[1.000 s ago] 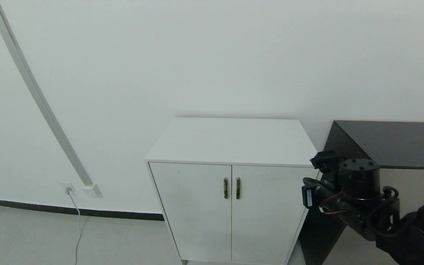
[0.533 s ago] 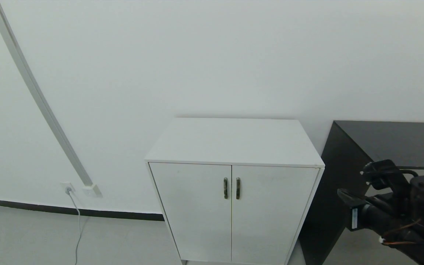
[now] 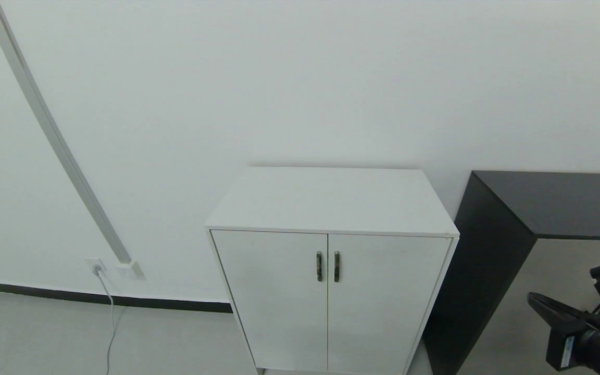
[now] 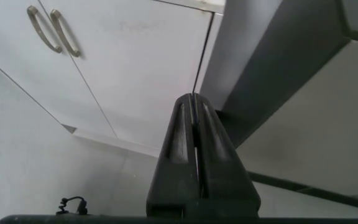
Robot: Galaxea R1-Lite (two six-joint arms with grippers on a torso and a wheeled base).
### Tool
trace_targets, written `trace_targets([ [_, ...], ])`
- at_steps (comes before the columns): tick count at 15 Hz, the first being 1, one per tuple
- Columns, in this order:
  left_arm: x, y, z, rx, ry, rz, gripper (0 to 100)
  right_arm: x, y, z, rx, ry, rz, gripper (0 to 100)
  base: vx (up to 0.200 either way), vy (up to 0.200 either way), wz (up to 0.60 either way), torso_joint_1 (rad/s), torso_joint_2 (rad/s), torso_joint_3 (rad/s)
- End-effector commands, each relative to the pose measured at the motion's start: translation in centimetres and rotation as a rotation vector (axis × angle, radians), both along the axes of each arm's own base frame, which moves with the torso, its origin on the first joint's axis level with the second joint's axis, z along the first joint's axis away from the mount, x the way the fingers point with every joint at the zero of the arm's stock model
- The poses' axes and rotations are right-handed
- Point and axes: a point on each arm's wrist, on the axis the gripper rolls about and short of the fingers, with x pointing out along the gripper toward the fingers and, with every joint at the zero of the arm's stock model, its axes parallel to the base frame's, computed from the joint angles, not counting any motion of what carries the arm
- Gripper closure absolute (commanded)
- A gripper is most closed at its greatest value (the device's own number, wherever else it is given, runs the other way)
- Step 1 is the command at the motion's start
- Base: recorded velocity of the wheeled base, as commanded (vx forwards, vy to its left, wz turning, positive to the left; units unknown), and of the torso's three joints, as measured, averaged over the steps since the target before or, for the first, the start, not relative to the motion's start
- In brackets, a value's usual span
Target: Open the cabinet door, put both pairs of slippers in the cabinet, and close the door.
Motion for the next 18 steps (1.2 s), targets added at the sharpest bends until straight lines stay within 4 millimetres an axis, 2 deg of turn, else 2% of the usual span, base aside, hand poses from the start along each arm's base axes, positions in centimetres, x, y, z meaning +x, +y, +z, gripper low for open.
trace_targets([
  [1, 0.0, 0.0, 0.0, -0.001, 0.001, 0.001, 100, -1.5, -0.9, 0.1, 0.010, -0.031, -0.009, 100, 0.000, 0.000, 0.00, 0.000, 0.00, 0.000],
  [11, 0.0, 0.0, 0.0, -0.001, 0.001, 0.000, 100, -6.2, -3.3, -0.1, -0.013, -0.005, 0.002, 100, 0.000, 0.000, 0.00, 0.000, 0.00, 0.000],
  [18, 0.0, 0.0, 0.0, -0.001, 0.001, 0.001, 100, -10.2, -5.2, -1.9, 0.004, 0.015, 0.029, 100, 0.000, 0.000, 0.00, 0.000, 0.00, 0.000],
])
